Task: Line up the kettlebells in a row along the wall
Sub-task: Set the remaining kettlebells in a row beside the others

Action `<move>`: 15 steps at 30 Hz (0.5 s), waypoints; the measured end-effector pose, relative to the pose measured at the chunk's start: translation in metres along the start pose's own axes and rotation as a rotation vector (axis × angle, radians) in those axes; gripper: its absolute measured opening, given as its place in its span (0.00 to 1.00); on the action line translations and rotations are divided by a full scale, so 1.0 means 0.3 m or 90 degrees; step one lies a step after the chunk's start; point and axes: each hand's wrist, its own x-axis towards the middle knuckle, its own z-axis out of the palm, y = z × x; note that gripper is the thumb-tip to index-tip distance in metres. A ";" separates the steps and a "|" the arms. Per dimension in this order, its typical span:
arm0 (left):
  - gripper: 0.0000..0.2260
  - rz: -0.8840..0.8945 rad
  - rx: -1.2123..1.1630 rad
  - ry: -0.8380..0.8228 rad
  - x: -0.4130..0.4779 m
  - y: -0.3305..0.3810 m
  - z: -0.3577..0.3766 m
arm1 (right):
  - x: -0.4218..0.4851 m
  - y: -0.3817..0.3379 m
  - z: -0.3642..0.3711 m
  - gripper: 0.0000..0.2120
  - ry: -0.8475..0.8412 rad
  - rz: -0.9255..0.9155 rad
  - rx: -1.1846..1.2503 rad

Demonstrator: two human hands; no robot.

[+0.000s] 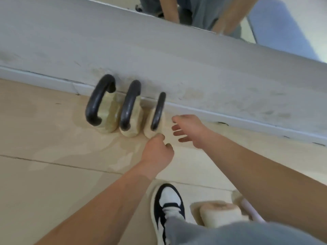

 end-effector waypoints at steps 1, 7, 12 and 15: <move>0.17 0.025 0.010 -0.036 -0.028 0.033 0.040 | -0.032 0.057 -0.052 0.12 0.017 -0.007 -0.018; 0.16 0.155 0.106 -0.223 -0.154 0.114 0.210 | -0.089 0.407 -0.243 0.18 0.038 0.077 -0.334; 0.16 0.215 0.239 -0.318 -0.183 0.191 0.336 | -0.167 0.627 -0.365 0.40 -0.139 0.195 -0.556; 0.15 0.244 0.266 -0.345 -0.200 0.206 0.366 | -0.201 0.747 -0.369 0.50 -0.219 0.219 -0.607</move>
